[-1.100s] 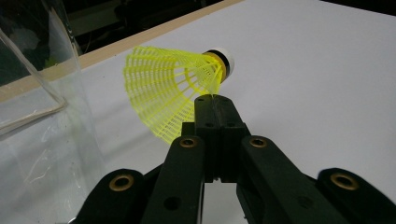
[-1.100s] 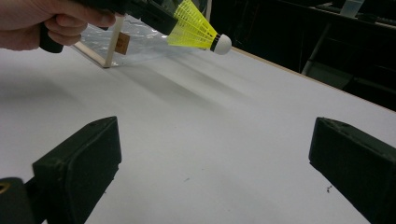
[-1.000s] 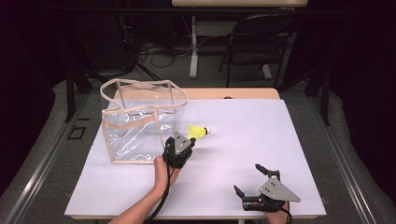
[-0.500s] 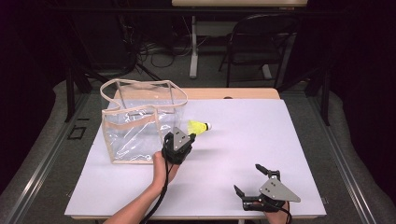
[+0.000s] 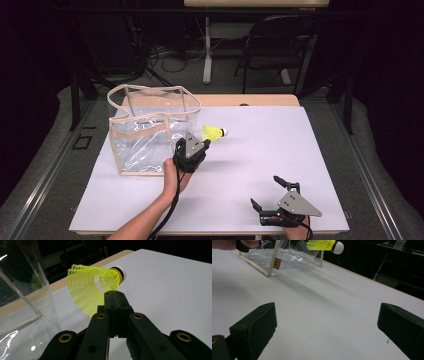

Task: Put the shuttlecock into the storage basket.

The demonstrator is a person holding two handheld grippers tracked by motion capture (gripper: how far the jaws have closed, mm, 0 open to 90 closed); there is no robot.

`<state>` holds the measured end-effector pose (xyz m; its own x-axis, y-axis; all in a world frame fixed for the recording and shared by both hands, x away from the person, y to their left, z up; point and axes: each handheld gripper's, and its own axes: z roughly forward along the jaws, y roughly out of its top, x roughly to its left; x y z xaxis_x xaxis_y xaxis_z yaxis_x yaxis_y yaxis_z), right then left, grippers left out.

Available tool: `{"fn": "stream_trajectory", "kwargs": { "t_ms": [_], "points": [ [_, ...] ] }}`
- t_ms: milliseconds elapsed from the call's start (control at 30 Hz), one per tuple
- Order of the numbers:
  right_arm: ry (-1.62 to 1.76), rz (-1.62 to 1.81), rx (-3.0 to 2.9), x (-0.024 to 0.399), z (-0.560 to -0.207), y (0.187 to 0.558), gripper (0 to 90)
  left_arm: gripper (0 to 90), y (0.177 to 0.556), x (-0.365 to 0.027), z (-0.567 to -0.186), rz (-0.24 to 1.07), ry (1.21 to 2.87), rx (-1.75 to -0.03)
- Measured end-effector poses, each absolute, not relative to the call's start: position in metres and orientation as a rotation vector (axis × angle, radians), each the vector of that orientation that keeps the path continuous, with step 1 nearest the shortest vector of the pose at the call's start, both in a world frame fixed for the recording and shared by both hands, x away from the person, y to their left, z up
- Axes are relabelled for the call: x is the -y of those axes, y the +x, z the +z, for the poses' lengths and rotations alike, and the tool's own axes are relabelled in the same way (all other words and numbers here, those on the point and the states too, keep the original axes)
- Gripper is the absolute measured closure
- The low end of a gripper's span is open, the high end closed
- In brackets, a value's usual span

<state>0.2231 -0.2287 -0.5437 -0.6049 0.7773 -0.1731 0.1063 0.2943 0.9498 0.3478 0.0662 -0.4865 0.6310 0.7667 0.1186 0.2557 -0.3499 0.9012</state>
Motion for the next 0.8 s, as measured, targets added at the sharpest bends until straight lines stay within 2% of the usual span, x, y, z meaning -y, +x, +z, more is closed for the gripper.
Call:
{"fn": "stream_trajectory", "kwargs": {
  "t_ms": [800],
  "points": [
    [0.788,1.343,-1.927,0.229,-0.544,0.223,1.9,90.0,0.356,-0.068,-0.466,0.68,1.891,-0.778]
  ]
}}
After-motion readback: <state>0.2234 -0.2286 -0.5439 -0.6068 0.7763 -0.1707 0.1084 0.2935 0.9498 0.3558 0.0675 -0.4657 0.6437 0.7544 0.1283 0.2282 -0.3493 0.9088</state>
